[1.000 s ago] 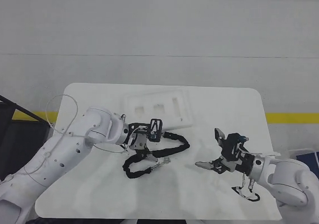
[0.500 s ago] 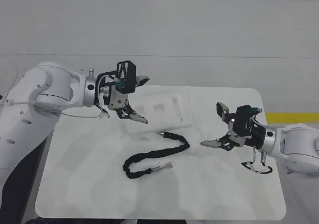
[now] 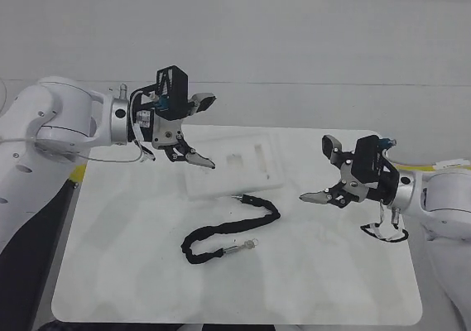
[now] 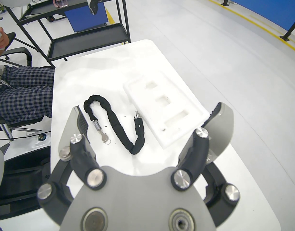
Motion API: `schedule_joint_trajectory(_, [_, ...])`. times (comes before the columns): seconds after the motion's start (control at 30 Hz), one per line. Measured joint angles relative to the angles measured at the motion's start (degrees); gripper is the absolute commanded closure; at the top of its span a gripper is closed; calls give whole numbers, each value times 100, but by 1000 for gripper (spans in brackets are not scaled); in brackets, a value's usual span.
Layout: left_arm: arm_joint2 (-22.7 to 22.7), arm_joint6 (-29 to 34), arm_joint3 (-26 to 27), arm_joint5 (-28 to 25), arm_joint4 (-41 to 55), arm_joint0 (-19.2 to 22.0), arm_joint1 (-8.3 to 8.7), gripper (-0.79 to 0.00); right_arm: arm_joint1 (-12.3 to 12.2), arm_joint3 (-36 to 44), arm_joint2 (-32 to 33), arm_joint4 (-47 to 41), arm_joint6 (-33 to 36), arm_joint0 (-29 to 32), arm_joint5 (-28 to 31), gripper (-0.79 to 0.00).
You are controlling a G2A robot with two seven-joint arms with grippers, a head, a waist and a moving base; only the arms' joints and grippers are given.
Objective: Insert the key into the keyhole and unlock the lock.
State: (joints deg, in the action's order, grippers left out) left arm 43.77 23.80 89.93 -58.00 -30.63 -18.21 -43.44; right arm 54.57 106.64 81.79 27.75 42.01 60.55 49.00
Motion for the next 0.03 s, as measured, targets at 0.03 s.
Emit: schedule_joint_trajectory(0.03, [0, 0, 0, 0, 0, 0, 0, -785, 0, 0, 0, 0, 0, 0, 0, -784])
